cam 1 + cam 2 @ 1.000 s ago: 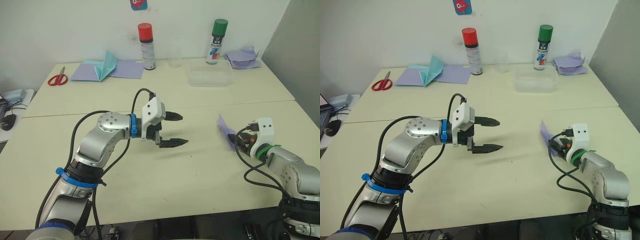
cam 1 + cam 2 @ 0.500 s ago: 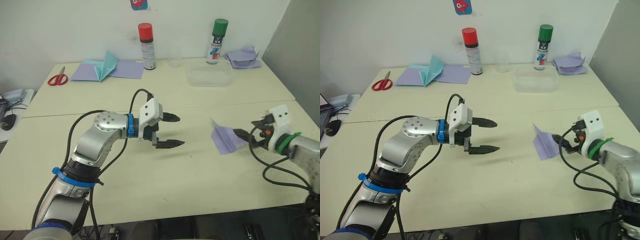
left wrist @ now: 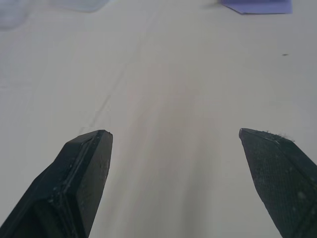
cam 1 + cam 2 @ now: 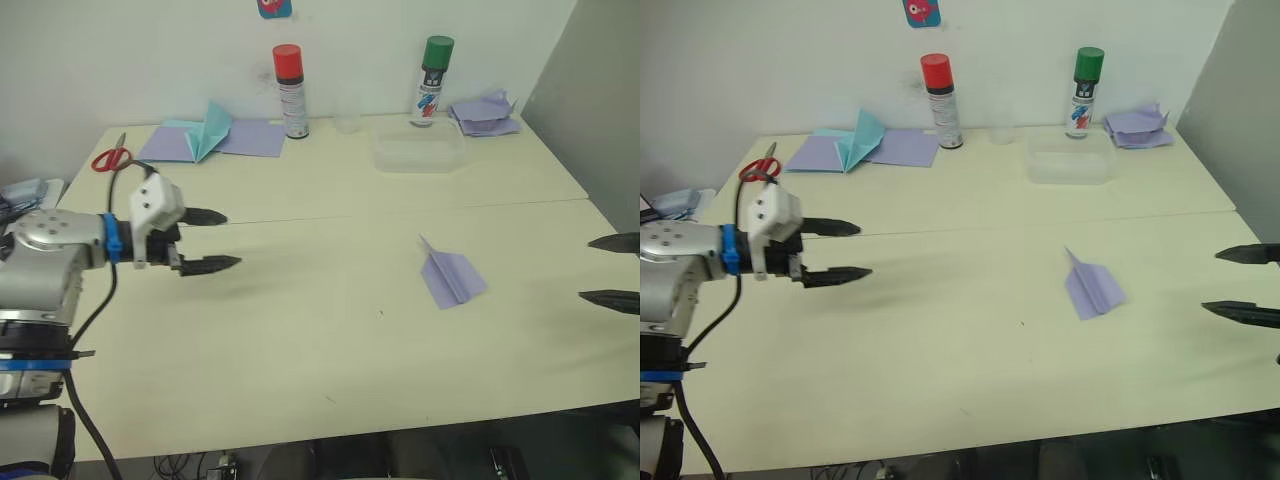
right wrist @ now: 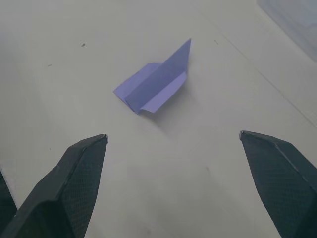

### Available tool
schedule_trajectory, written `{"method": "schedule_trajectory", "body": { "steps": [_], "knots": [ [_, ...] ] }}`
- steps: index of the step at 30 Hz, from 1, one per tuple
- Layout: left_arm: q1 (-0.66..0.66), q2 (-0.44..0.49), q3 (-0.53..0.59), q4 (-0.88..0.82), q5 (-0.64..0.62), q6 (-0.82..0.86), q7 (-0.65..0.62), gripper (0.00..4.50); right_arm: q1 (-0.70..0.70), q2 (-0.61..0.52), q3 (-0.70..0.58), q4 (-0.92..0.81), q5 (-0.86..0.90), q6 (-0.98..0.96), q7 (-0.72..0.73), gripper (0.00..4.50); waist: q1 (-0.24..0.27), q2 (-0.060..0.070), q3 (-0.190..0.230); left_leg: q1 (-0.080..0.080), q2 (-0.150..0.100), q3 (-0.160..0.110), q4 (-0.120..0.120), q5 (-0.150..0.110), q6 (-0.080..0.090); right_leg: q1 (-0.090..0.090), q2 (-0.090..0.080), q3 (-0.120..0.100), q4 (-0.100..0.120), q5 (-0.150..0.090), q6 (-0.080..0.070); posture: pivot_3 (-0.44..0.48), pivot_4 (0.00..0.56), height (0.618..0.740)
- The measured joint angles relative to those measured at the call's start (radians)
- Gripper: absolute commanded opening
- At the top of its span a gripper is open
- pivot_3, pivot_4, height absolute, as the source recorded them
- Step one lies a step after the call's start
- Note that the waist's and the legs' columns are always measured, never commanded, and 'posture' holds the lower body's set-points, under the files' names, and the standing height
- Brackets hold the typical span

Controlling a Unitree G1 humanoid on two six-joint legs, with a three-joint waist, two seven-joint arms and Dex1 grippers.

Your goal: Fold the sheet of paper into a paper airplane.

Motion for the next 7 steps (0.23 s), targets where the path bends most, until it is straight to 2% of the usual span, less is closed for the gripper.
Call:
{"method": "schedule_trajectory", "body": {
  "steps": [7],
  "knots": [
    [0.035,-0.026,-0.002,-0.031,0.026,-0.017,0.059,4.50,-0.122,0.016,0.095,0.027,-0.007,-0.028,-0.030,4.46,0.000,0.000,0.001,-0.001,-0.001,0.000,0.000,0.000,0.000,-0.001,-0.003,0.000,0.000,0.000,0.000,0.000,0.150,0.740]
  ]
}}
